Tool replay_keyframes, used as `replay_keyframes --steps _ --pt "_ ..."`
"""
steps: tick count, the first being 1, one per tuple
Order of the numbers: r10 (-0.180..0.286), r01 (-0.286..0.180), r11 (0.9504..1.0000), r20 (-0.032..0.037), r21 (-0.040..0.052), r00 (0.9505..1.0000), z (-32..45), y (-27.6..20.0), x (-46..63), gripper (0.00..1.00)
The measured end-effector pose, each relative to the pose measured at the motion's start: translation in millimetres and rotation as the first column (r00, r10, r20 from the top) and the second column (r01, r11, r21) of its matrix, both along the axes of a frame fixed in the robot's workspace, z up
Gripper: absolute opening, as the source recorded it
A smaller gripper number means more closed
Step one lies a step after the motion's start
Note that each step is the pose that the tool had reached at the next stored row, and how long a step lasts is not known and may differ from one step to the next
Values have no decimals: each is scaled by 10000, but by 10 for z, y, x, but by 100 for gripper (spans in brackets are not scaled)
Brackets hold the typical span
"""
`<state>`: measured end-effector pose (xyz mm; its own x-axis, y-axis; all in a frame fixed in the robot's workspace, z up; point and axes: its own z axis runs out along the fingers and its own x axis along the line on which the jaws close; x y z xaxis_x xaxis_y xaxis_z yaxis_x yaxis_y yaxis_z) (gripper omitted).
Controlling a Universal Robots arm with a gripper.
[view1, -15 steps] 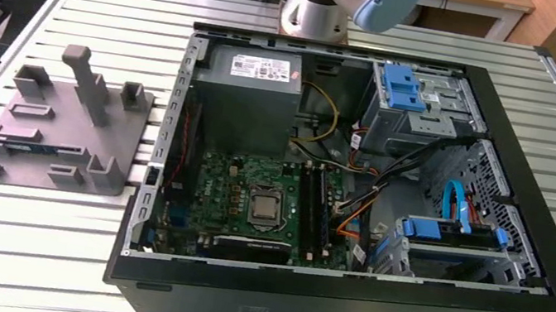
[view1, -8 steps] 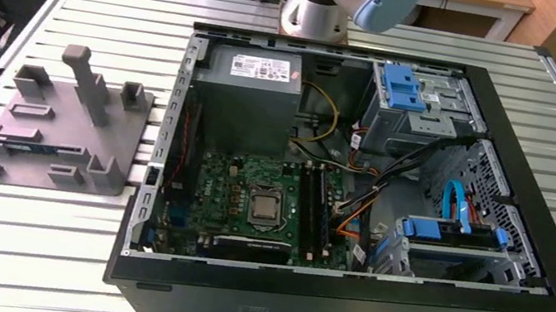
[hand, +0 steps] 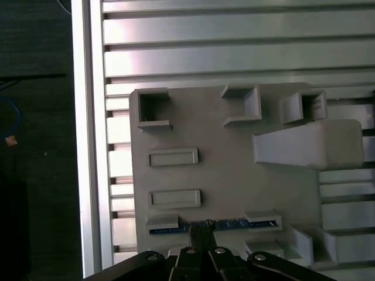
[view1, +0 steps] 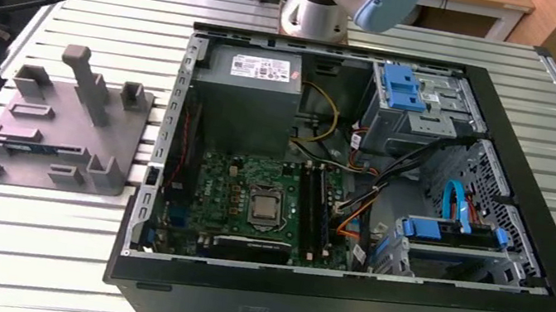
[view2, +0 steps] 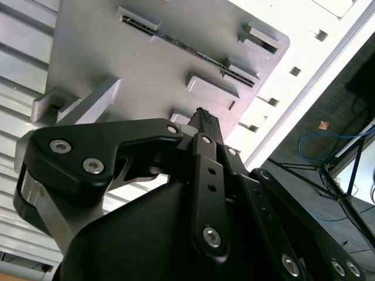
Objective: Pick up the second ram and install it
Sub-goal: 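Reach for the second ram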
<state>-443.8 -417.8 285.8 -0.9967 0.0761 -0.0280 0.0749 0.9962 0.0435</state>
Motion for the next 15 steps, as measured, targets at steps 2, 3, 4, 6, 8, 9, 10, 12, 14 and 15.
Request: replay_keyframes --steps 2,3,4,6,8,9,10,12,14,15 --pt "1 -1 10000 -2 0 10000 -36 -59 0 10" --pt "3 -3 10000 -4 0 10000 -51 -88 0 10" --pt "11 -11 10000 -4 -1 10000 -68 -106 0 10" --pt "49 -49 10000 -5 -16 10000 -102 -115 18 10" --pt "95 -95 10000 -8 -27 10000 -137 -116 65 10" --pt "117 -117 9999 -6 -30 9999 -157 -115 93 10" --pt "136 -136 9999 -8 -35 9999 -174 -115 121 10" --pt "170 -170 9998 -10 -44 9999 -211 -116 180 10" --pt "203 -203 9998 -11 -51 9998 -248 -116 238 10" --pt "216 -216 9998 -13 -55 9998 -266 -115 260 10"
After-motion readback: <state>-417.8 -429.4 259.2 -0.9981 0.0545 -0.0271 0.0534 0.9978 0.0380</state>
